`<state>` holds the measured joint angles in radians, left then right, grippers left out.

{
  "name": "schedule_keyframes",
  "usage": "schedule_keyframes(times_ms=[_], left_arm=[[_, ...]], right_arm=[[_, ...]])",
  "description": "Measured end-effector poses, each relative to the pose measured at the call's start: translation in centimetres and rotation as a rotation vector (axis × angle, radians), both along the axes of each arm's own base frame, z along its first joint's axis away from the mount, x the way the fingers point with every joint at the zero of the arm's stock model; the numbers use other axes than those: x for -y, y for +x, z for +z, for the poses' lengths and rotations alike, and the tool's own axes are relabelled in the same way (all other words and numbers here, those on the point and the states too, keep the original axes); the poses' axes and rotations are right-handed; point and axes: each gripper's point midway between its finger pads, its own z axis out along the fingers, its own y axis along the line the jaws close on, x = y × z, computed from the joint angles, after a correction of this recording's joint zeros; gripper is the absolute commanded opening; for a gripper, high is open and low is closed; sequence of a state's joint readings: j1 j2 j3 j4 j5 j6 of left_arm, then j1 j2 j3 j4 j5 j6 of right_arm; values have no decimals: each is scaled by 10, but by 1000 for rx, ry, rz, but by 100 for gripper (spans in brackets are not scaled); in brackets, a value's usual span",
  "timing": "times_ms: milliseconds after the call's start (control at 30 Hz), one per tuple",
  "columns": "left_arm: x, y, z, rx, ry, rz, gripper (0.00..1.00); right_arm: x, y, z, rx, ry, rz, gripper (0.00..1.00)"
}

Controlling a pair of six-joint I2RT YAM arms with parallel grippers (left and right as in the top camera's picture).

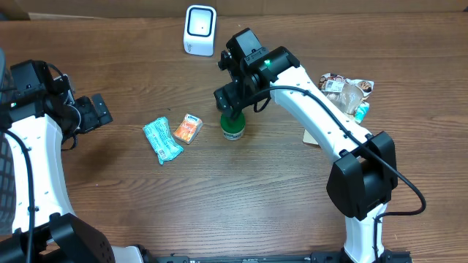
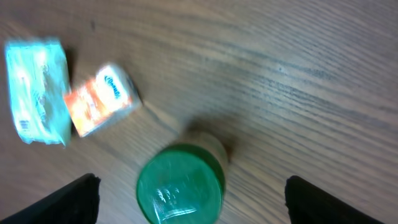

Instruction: Scan the item barcode

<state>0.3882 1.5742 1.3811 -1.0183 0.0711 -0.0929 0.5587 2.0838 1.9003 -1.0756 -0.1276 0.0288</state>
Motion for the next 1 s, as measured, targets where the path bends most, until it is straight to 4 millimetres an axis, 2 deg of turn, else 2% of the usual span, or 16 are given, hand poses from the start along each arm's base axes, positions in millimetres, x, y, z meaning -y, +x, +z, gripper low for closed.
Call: schedule_keyframes(times_ms=[67,167,300,400,500,633,833,900,1000], left_arm=[[0,0,0,0,0,0,100],[0,0,0,0,0,0,100],[0,0,0,0,0,0,100],[0,0,0,0,0,0,100],[0,0,0,0,0,0,100],[0,0,0,0,0,0,100],[0,0,0,0,0,0,100],[0,0,0,0,0,0,100],[0,0,0,0,0,0,100]], right_arm=[[-4,3,-7,-19,39,-109,86],[-9,-8,-24,-69,45,-175,87],[-21,-19,-33,-86,34,-149,86],[-23,-20,-33,-75,25,-110,83],[-22,-22,-36,-64,3,-60,80],[-12,-20,-49,-55,-71,-44,79],[-3,-28,-71,-107,-136,-35,78],[-2,-32,-73,-122,-148,-30,74],[-2,-34,-73,-124,-150,-23,62]])
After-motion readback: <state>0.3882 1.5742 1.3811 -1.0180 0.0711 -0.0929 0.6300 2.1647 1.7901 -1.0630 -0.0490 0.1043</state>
